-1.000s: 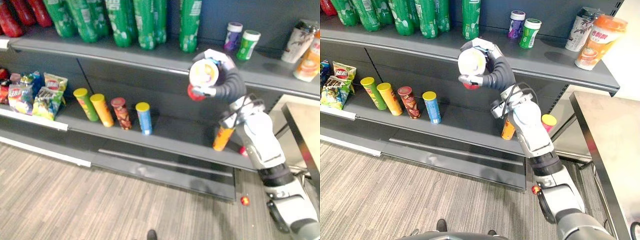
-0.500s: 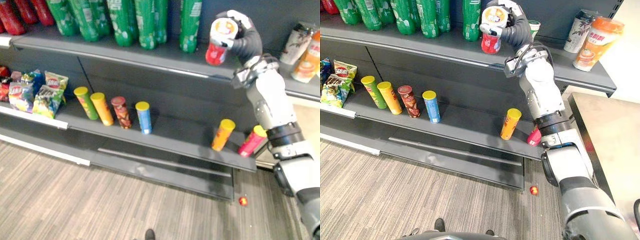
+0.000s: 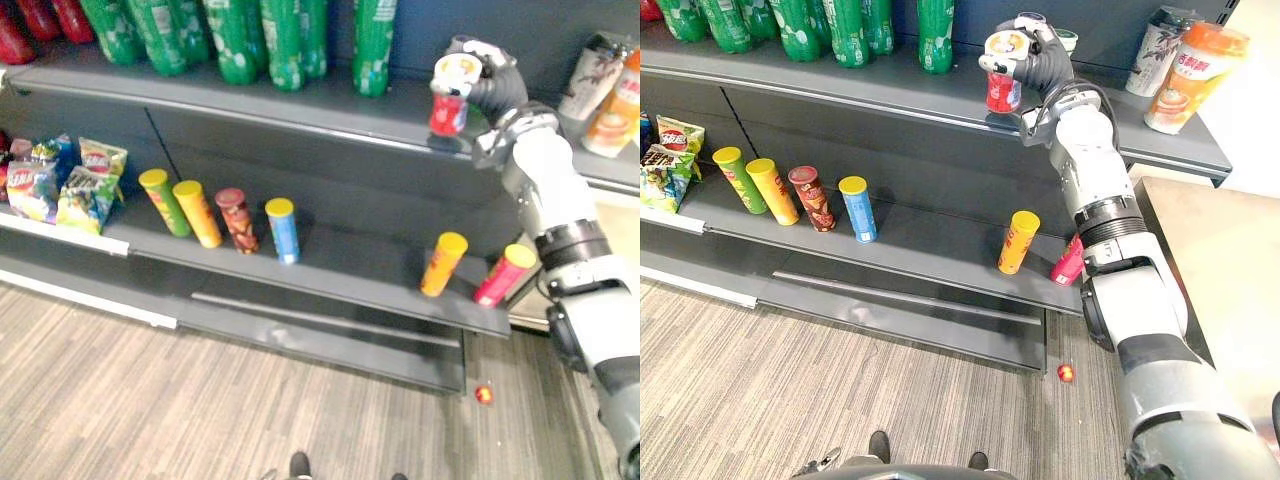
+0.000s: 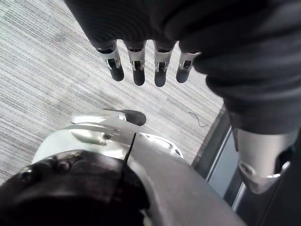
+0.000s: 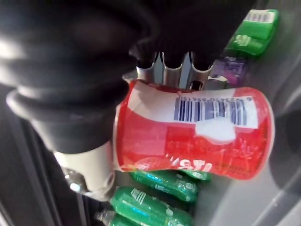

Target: Put the gum and the chips on the shelf.

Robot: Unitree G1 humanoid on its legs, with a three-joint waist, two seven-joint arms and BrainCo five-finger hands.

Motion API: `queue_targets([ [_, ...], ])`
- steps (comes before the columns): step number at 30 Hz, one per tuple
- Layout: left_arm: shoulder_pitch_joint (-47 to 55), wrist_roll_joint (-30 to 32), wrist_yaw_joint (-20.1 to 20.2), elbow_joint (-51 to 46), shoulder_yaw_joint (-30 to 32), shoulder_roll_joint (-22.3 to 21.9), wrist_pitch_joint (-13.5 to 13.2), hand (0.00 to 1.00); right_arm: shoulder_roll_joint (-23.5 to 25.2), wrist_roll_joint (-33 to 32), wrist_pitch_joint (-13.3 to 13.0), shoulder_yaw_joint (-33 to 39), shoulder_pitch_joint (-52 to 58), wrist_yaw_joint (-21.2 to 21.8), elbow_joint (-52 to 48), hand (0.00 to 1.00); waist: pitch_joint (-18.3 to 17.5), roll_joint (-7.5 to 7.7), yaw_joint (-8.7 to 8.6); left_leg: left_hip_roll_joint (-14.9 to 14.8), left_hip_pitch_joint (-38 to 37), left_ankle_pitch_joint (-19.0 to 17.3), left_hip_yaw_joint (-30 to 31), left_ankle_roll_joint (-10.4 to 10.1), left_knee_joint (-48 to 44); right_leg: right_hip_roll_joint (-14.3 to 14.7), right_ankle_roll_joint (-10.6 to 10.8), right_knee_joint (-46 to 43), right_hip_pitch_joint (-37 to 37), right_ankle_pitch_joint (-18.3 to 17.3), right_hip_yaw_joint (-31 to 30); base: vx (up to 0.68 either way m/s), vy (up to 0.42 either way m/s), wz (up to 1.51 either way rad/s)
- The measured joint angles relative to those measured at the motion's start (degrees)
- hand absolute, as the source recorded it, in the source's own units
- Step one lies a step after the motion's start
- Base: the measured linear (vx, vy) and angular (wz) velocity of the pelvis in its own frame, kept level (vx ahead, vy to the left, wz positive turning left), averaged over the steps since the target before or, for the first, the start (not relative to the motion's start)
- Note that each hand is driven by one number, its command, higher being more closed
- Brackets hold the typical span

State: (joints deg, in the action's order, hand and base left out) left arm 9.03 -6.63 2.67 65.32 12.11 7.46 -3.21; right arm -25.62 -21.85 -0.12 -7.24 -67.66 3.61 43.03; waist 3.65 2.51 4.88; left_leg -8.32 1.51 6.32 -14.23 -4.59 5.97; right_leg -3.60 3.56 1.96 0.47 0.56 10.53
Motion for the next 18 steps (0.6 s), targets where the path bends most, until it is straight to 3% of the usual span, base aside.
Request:
queue_targets([
  [18, -1.60, 0.00, -0.44, -0.40, -1.01, 0.01, -0.01, 0.00, 2.83, 4.00, 0.86, 9.83, -3.50, -2.13, 7.54, 1.00, 2.35, -0.05, 0.11, -0.41, 0.02, 0.22, 0.54, -0.32, 0.00, 0.43, -0.02, 0.08, 0.14, 0.00, 0.29, 0.00, 0.000, 0.00],
])
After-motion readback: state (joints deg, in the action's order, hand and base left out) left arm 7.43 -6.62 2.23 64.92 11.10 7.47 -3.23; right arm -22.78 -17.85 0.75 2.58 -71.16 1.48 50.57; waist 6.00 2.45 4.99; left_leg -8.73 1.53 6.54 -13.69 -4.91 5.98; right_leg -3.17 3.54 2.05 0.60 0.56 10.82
